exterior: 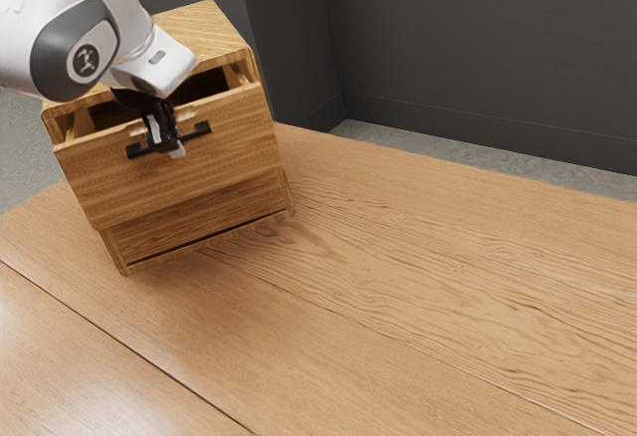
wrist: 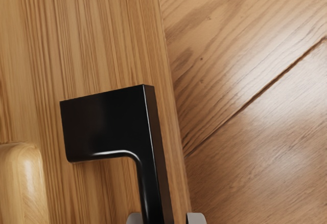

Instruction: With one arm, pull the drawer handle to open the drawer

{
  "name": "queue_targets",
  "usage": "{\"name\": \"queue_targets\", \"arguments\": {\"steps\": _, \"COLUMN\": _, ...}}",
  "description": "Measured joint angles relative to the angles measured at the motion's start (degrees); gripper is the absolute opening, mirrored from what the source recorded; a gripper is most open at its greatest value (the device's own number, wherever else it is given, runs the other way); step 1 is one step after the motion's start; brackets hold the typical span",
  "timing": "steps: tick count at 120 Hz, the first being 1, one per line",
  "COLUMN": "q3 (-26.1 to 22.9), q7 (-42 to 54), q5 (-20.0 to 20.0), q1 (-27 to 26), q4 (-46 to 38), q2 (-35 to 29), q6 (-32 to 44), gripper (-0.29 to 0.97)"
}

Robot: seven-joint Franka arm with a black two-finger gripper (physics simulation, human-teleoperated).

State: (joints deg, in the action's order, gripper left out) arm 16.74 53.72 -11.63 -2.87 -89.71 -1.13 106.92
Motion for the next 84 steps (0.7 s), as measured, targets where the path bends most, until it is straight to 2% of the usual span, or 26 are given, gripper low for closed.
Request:
{"name": "queue_targets", "arguments": {"steps": 55, "q3": 0.64, "q7": -0.79, "q5": -3.51, "q1": -7.84, "q4": -8.59, "q2": -8.59, "q6": 0.1, "gripper": -0.02}}
{"name": "queue_targets", "arguments": {"steps": 84, "q3": 0.3, "q7": -3.08, "q5": -4.17, "q1": -8.27, "q4": -11.87, "q2": -11.69, "q6": -0.46, "gripper": -0.02}}
